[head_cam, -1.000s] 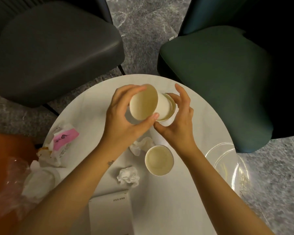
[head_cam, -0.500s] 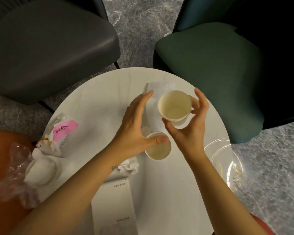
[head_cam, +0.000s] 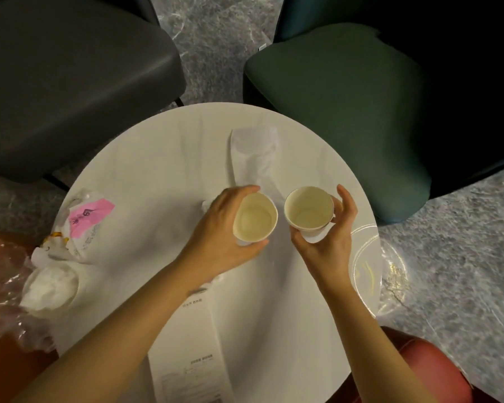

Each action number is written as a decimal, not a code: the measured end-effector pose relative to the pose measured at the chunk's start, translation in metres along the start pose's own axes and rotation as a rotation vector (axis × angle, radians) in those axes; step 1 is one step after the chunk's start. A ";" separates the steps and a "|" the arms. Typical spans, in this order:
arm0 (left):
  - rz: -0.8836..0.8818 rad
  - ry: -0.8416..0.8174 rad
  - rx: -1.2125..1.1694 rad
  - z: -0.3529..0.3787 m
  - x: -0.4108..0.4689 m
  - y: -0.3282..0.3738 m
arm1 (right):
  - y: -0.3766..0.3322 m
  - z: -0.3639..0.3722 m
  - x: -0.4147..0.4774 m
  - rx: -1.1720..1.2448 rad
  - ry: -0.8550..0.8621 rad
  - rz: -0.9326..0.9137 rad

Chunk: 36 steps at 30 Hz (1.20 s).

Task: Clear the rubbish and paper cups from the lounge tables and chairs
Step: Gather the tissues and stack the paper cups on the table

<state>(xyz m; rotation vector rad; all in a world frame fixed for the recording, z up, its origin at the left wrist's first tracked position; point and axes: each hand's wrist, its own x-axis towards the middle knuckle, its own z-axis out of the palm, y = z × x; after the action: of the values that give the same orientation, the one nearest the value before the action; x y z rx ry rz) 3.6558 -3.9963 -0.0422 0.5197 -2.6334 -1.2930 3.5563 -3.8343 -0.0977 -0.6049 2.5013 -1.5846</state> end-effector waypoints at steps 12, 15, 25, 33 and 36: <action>0.057 -0.088 -0.176 -0.008 0.023 0.043 | -0.015 0.007 0.000 0.065 -0.117 -0.065; 0.055 -0.150 -0.103 0.002 0.019 0.037 | -0.023 0.008 0.001 0.095 -0.132 -0.108; 0.039 -0.281 0.114 0.011 0.009 0.011 | -0.021 0.012 -0.002 0.057 -0.094 -0.107; -0.460 -0.026 0.349 -0.023 0.006 -0.043 | 0.000 0.000 0.017 -0.038 0.085 0.069; -0.497 -0.099 0.383 -0.034 -0.002 -0.059 | -0.007 0.004 0.011 -0.086 0.129 0.044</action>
<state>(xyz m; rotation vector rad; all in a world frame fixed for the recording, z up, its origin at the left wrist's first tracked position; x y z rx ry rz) 3.6820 -4.0539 -0.0679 1.2620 -2.9635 -0.9212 3.5497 -3.8443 -0.0921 -0.4680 2.6678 -1.5550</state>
